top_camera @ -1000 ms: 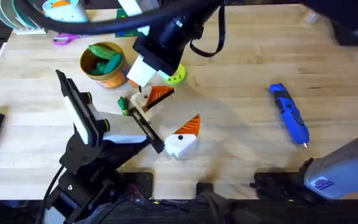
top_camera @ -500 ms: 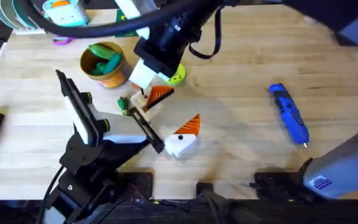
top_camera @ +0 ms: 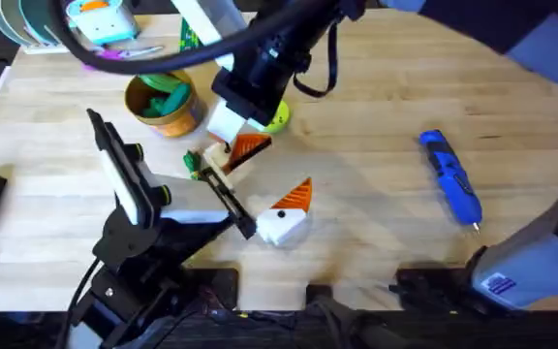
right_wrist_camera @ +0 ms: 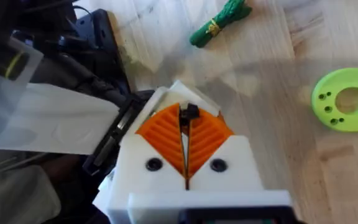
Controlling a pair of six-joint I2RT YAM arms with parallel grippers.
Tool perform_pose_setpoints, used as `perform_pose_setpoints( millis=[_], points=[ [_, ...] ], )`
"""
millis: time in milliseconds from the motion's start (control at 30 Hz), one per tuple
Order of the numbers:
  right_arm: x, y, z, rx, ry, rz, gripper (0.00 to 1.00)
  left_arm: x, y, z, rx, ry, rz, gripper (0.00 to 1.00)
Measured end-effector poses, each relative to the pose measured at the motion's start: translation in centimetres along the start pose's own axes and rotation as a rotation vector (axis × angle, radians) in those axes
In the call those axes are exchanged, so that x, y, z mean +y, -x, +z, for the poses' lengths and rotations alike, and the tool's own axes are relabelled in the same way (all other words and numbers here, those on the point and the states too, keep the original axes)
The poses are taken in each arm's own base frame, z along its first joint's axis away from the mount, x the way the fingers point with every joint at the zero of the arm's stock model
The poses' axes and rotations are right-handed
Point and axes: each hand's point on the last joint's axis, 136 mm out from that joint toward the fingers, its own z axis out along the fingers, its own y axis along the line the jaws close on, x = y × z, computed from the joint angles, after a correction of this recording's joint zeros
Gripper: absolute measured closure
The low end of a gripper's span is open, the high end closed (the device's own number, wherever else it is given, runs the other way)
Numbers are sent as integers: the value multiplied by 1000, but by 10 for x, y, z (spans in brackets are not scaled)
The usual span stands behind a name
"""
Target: Pick up the gripper from the table and insert it into the empty holder that is missing its gripper. Then pick up a screw, insert it into the mounting hole, and use the screwdriver to tighten it. Finally, clean up the table by picking up the vegetable and placing it into the bucket.
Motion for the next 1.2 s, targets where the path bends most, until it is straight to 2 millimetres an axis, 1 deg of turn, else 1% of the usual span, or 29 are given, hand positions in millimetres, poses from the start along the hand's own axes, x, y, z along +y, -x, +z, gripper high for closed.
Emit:
perform_pose_setpoints(
  millis=[133, 267, 567, 600, 667, 767, 800, 867, 900, 933, 967, 1100, 1200],
  points=[
    [-2, -9, 9, 26, 8, 14, 995, 0, 0, 0, 1, 0, -3, 9],
    [-3, -11, 15, 29, 16, 17, 995, -1, 0, 0, 2, -3, -17, 9],
    [-3, -11, 15, 27, 20, 17, 995, -1, 0, 0, 2, -3, -22, 9],
    [-3, -11, 15, 27, 20, 19, 974, -1, 0, 0, 2, -3, -22, 9],
    [-3, -11, 15, 27, 20, 21, 892, -1, 0, 0, 1, -3, -22, 9],
    [-4, -12, 15, 29, 21, 25, 707, 0, 0, 0, 1, -3, -22, 9],
    [-4, -12, 15, 27, 22, 28, 652, 0, 0, 0, 1, -3, -22, 9],
    [-7, -13, 12, 22, 17, 39, 575, -1, 0, 0, 1, -3, -22, 9],
    [-9, -13, 8, 17, 12, 49, 504, -1, 0, 0, 1, -3, -21, 9],
    [-11, -14, 4, 11, 5, 56, 429, -1, 0, 0, 0, -3, -21, 9],
    [-13, -15, -1, 3, -1, 63, 375, -1, 0, 0, 1, -3, -21, 9],
    [-14, -13, -32, -57, -38, 75, 158, -1, 0, 0, 1, -3, -21, 9],
    [-12, -16, -59, -97, -63, 83, 73, -1, 0, 0, 1, -3, -21, 9]
  ],
)
